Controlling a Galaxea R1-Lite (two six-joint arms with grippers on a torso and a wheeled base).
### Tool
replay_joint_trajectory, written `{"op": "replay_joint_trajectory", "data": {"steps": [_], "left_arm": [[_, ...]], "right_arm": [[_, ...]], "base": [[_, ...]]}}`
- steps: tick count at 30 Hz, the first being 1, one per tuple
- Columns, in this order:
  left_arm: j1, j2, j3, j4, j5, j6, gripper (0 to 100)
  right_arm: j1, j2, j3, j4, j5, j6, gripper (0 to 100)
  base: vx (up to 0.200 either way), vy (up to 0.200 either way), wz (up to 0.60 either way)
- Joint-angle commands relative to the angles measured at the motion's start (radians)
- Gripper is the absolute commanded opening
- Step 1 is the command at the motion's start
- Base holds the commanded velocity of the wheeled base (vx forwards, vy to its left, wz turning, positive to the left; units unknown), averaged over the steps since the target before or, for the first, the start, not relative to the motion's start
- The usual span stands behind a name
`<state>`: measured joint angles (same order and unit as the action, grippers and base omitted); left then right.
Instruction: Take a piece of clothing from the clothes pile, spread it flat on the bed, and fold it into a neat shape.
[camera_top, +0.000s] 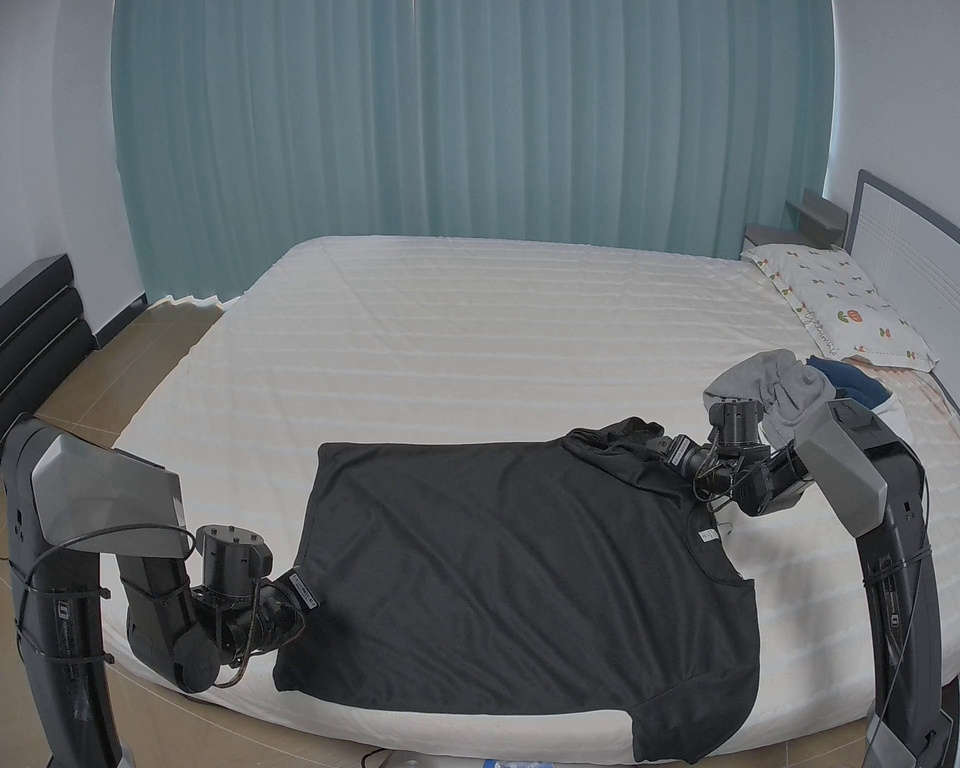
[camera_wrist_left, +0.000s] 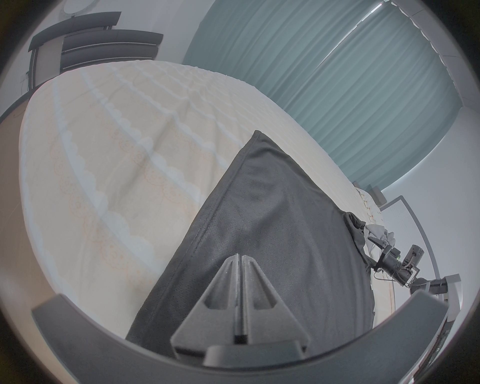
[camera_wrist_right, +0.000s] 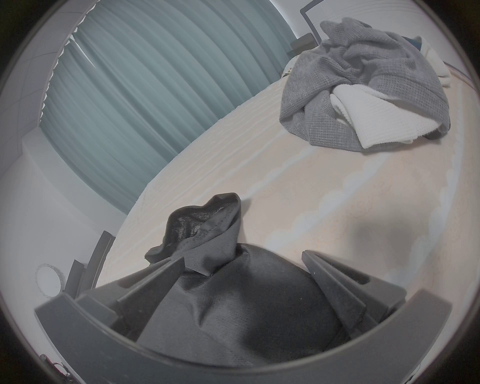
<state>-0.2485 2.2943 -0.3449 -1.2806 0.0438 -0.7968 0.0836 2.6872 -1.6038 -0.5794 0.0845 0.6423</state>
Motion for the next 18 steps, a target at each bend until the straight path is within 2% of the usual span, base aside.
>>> {"op": "replay_joint_trajectory", "data": {"steps": [1,12,18], "left_arm": [[0.000,0.002,0.000,0.000,0.001,-0.001,0],[0.000,0.010,-0.003,0.000,0.001,-0.001,0],[0.000,0.010,-0.003,0.000,0.001,-0.001,0]], "right_arm": [[-0.002,0.014,0.004,-0.005,0.001,0.000,0],[-0.027,0.013,-0.034,-0.014,-0.012,0.003,0],[-0.051,0.014,-0.041,-0.037,-0.043,0.000,0]], "base": [[0.000,0.000,0.00],[0.000,0.000,0.00],[0.000,0.000,0.00]]}}
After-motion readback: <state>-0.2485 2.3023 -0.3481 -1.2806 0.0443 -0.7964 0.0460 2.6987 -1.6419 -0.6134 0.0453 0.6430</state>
